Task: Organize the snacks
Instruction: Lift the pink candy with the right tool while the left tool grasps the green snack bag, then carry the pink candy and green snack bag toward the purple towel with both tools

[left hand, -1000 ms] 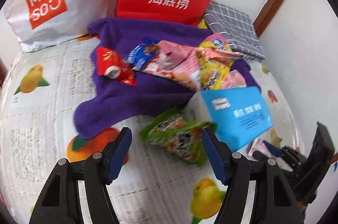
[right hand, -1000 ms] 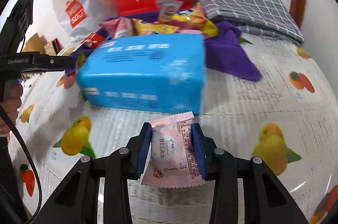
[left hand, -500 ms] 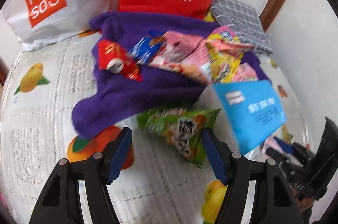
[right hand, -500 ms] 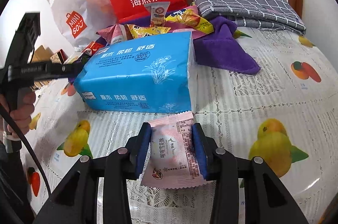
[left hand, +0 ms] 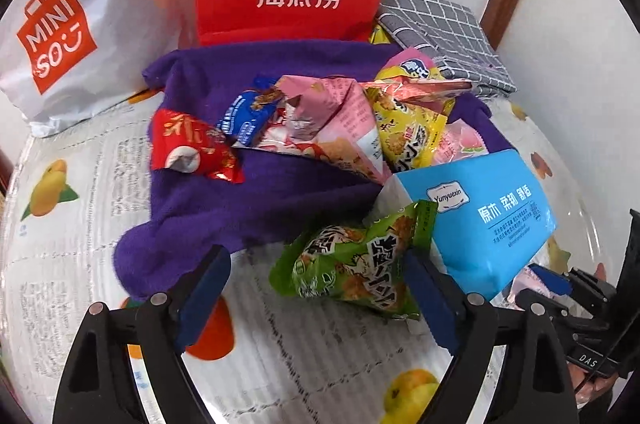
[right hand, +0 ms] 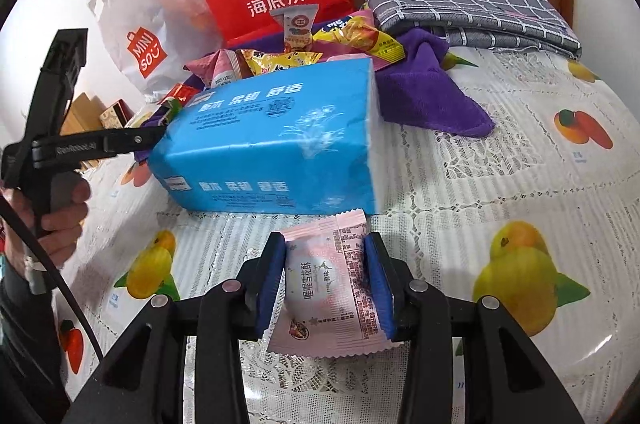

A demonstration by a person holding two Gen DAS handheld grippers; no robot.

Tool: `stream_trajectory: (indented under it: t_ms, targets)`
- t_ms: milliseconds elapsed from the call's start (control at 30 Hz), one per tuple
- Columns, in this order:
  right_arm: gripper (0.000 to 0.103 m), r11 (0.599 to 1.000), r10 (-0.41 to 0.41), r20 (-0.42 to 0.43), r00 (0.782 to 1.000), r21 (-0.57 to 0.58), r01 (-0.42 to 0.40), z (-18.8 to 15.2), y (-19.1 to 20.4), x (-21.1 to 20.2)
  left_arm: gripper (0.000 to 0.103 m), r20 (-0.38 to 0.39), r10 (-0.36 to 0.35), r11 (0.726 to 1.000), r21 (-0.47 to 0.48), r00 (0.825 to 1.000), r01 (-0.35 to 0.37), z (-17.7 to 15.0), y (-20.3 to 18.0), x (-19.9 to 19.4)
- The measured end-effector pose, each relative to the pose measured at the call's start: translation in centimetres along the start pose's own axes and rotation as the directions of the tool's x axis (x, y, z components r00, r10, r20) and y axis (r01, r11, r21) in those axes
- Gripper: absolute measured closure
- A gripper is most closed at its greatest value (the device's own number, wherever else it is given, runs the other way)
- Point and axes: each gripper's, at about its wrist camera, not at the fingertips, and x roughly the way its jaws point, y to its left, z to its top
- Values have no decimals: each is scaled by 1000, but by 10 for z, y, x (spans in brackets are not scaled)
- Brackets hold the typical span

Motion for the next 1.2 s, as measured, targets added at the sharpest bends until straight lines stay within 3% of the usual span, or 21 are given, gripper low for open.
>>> stream_trajectory:
  t_ms: [100,233,400,767,1033,1200]
  targets:
    - [61,1000,4,0,1000,2,-4,0,0,0,17,10,-27,1000,11,1000,27,-3,0,3]
    - [61,1000,4,0,1000,2,-4,0,0,0,51,-11,-141,990,-5,990,141,-7,2,3]
    - [61,1000,5,0,1000,5,-5,0,0,0,56,4,-90,996,24,996,90,-11,-1,-6]
    - [65,1000,-6,8,1000,3,6,-2,0,-7,57,26,-59,998,-34,998,60,-14,12,-19]
    - [67,991,-132,59,989,12,132,-2,-17,-48,57,49,-47,997,-61,998,50,-14,20,-29]
    - [67,958,-281,85,956,81,275,8,-47,-63,57,46,-34,997,-72,998,37,-14,22,-29]
